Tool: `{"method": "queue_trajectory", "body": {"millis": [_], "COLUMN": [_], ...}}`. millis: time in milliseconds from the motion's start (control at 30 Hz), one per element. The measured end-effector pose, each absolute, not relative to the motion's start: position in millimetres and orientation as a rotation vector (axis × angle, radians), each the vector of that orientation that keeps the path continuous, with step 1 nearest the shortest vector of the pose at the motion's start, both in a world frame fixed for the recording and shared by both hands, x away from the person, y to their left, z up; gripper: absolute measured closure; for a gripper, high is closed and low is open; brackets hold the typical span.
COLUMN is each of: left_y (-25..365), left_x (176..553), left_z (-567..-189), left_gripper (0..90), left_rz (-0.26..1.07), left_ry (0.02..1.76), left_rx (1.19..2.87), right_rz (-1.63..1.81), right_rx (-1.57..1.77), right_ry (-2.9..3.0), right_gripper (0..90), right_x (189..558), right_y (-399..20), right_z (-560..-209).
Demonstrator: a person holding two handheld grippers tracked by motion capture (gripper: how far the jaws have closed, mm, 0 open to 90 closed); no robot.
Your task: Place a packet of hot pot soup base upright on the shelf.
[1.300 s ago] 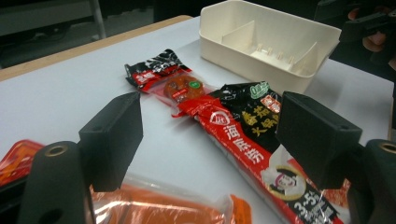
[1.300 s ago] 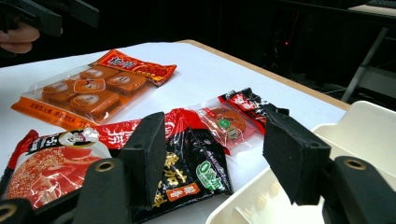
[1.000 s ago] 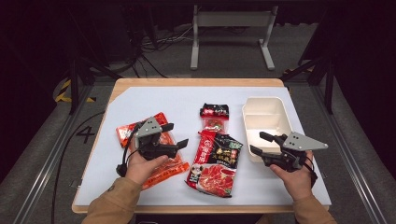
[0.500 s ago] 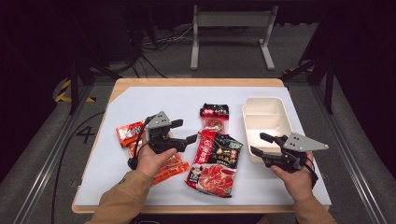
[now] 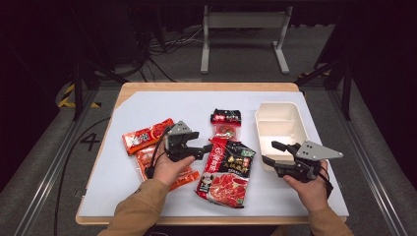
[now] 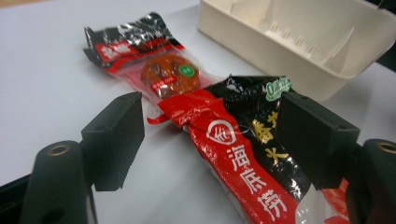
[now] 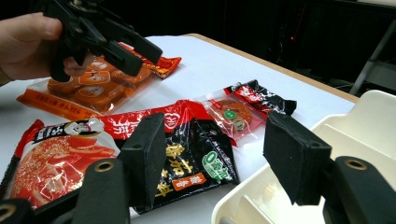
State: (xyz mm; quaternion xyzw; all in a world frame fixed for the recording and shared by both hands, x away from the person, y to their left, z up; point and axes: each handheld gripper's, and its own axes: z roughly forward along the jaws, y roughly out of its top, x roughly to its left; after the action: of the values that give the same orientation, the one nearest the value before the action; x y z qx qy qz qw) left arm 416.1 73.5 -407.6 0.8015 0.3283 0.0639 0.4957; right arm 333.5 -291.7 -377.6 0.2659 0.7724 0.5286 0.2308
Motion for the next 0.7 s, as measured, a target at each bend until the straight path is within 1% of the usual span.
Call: {"method": "queue_trajectory", "body": {"millis": [233,300,567,700], "left_y": [64.4,61.6,48.3,46.7], "left_x": [421.2,421.7,424.2,425.9], "left_z": [-421.2,-423.0,-432.9,-435.4], "left_gripper": [26.3,26.2,27.1,29.6], "left_rz": [0.139,0.111,0.07,0.069], "left_ry": [0.817,0.823,0.862,0.874], "left_rx": [2.003,2.009,2.077,2.084], "right_rz": [1.448,1.45,1.45,1.45], "right_rx": [0.716,0.718,0.709,0.704], "right_ry": [2.13,2.132,2.14,2.139], "right_gripper": [39.8,39.7,39.7,39.6], "right_x": [333.6,333.7,333.7,333.5], "right_y": [-290.3,-290.2,-288.3,-288.1], "right_z": [-378.4,-378.9,-379.9,-379.9]}}
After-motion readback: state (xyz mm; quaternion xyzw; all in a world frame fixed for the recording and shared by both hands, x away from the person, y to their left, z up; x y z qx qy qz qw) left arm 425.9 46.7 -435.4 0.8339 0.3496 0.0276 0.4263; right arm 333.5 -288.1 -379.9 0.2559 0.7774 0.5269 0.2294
